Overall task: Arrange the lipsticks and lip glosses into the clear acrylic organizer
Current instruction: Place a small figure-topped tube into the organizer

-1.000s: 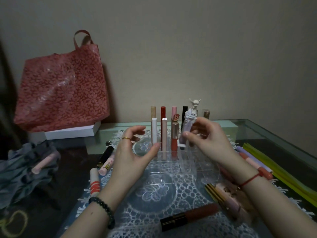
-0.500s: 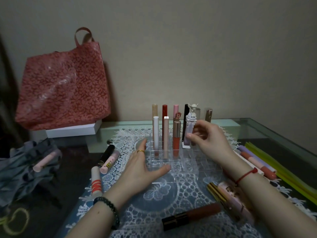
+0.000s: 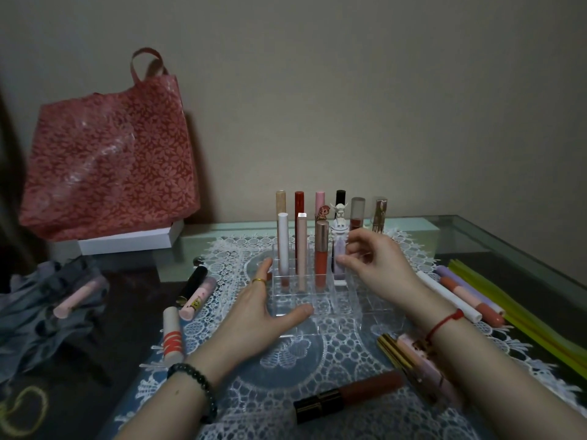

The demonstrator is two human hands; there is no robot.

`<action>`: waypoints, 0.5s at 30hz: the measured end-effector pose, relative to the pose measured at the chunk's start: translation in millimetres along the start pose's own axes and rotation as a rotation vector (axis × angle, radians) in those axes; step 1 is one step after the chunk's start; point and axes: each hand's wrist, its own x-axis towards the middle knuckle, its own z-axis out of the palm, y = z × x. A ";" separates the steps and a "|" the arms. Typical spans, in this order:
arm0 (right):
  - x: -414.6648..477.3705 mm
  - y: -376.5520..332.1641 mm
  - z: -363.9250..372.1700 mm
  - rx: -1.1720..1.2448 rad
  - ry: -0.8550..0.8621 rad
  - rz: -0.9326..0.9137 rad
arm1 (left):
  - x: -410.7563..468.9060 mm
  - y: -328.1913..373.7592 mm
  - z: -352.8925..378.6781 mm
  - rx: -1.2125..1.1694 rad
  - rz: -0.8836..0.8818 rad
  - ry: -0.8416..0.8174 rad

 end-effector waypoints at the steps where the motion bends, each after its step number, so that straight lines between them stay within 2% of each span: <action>1: 0.5 0.2 0.3 0.009 0.000 0.001 | 0.0 -0.3 0.0 -0.001 -0.003 -0.002; 15: 2.2 0.9 0.1 0.189 -0.029 0.051 | -1.4 2.5 -0.2 -0.009 -0.004 -0.005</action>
